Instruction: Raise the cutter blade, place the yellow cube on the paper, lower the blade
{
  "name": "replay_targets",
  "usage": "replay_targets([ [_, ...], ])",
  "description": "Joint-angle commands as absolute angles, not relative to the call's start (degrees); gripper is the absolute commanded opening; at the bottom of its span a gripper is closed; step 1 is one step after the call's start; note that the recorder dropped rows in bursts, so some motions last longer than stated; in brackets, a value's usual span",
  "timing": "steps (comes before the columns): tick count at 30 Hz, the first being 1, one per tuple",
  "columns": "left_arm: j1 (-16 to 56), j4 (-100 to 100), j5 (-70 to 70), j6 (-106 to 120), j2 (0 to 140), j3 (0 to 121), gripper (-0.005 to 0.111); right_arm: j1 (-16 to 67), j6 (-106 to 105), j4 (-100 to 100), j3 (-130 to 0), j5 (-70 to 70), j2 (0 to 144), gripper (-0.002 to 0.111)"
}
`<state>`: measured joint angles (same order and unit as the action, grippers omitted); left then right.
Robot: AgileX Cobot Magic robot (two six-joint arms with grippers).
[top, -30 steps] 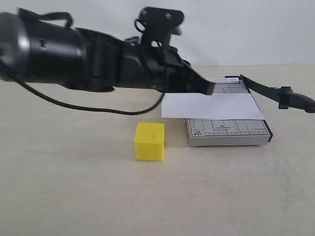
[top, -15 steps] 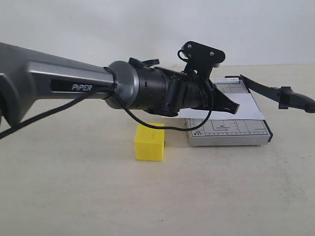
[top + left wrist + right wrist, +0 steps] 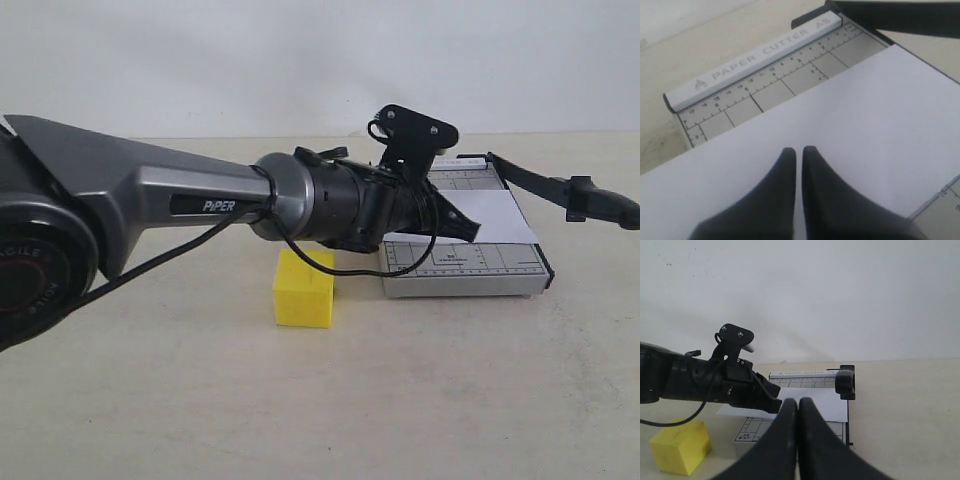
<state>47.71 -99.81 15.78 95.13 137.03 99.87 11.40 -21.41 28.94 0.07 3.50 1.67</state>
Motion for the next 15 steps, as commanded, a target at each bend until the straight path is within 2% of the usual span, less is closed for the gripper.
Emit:
replay_targets([
  [1,48.0,-99.9,15.4,95.5,137.6,100.2,0.005,11.5,-21.4,28.7,0.0,3.5,1.3,0.000],
  [15,48.0,-99.9,15.1,95.6,138.5,102.1,0.005,11.5,-21.3,28.8,0.0,4.4,1.3,0.000],
])
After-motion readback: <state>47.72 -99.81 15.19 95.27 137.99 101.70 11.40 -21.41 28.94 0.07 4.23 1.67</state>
